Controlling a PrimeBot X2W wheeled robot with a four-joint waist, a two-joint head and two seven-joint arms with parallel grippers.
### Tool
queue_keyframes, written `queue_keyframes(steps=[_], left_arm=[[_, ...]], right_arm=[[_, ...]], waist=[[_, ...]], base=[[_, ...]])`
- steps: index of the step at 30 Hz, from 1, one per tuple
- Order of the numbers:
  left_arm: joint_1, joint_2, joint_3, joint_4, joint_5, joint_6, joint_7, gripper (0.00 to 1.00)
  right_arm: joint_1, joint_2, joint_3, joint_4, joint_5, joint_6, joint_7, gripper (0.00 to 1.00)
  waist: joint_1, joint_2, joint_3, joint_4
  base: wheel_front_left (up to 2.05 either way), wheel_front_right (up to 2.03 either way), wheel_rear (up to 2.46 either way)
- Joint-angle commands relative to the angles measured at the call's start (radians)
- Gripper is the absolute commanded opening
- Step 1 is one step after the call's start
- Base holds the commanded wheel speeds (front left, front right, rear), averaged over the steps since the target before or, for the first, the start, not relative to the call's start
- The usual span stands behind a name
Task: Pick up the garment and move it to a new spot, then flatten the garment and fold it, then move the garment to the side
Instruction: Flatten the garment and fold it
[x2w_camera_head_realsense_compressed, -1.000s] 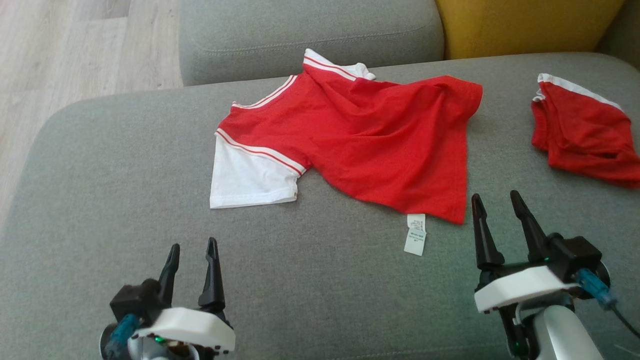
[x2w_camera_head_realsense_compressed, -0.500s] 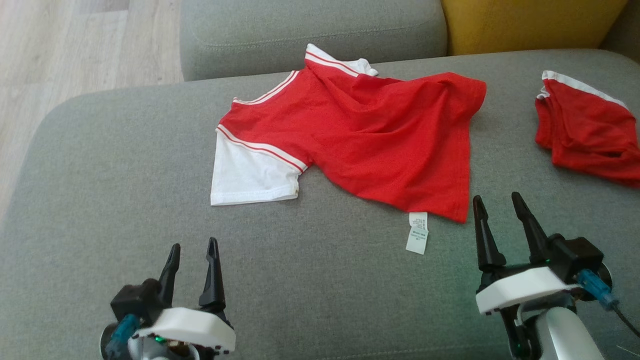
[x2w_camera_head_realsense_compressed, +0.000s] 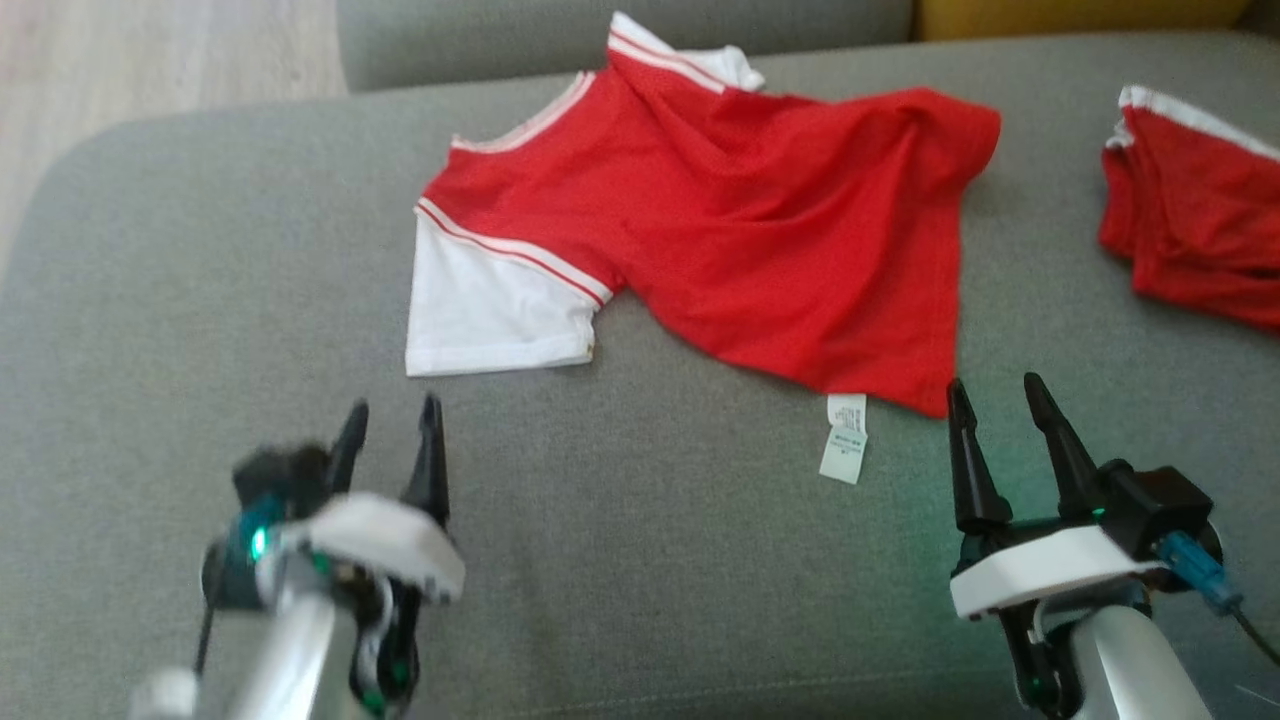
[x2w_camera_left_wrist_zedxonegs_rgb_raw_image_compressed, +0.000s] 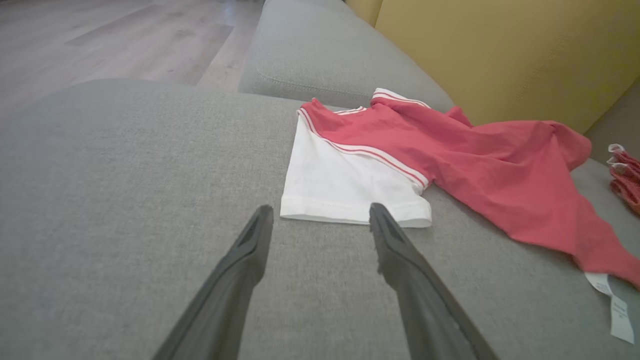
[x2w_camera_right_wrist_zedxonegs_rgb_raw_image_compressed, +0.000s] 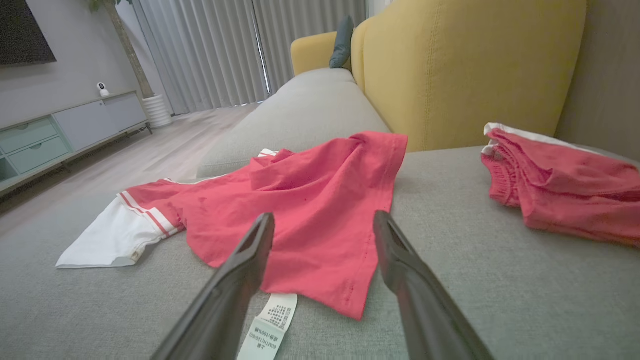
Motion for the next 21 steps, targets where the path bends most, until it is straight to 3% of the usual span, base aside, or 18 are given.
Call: queue_keyframes(steps=[1,9,21], left_arm=[[-0.074,0.02,0.032,-0.007,-0.006,-0.008,0.019,1.0],[-0.248,0.055,0.068,0.145,-0.027,0.004,0.096,1.0],[-0.329,0.081,0.076,0.271,-0.043,0.019,0.151,0.97]], right_arm=[[-0.053,0.001,0.031,-0.037,0.008,0.007,-0.011,1.0],[-0.101,0.001,0.052,-0.023,0.03,0.007,-0.035,1.0],[-0.13,0.001,0.061,0.003,0.045,0.007,-0.056,1.0]], waist=[[0.0,0.0,0.041,-0.011],[0.0,0.0,0.147,-0.054],[0.0,0.0,0.176,-0.087]], base=[[0.0,0.0,0.0],[0.0,0.0,0.0],[0.0,0.0,0.0]])
